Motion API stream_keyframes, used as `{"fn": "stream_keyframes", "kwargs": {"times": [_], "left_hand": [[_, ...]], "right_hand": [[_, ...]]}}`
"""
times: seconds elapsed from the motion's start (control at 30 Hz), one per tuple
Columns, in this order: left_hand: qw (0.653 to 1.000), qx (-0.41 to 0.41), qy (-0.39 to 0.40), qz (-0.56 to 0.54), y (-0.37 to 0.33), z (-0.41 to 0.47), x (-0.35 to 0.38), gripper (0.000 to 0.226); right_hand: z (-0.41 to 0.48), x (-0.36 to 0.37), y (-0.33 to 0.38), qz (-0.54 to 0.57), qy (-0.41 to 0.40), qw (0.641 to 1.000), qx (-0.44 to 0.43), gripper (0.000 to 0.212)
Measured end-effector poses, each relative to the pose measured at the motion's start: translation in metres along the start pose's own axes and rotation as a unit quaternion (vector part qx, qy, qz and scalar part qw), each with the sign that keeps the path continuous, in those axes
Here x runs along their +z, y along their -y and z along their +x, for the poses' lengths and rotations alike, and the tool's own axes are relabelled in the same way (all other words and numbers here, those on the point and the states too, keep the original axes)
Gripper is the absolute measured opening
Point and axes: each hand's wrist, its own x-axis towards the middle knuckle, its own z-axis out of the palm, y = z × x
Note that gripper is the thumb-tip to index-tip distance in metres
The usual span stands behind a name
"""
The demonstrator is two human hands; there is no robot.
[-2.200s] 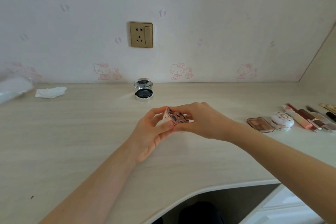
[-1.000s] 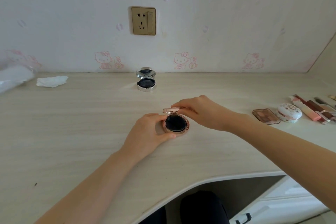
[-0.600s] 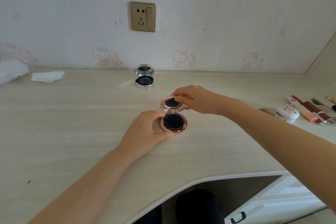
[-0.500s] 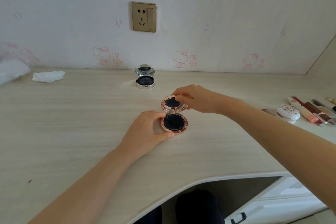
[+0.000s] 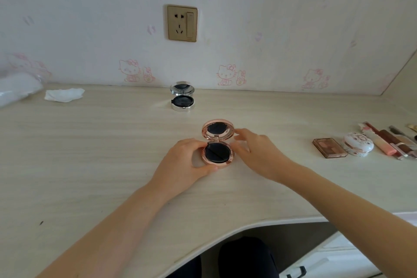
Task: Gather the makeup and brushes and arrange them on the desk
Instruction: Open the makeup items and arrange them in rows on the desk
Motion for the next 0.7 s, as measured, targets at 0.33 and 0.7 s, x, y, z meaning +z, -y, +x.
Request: {"fn": "stream_keyframes", "kwargs": {"times": [0.33,0.7], "left_hand": [[1.000,0.019,-0.003,0.004,-0.004,-0.002,0.001,0.056],[0.997,0.025,0.013,0.074,-0.005,0.029,0.005,0.048]], "right_hand": [[-0.024,0.034,-0.001,-0.040,-0.055,0.992,-0.108,0.050],[0.011,0.028,-0.012,-0.049,-0.055,0.993,-0.096,0.045]]}}
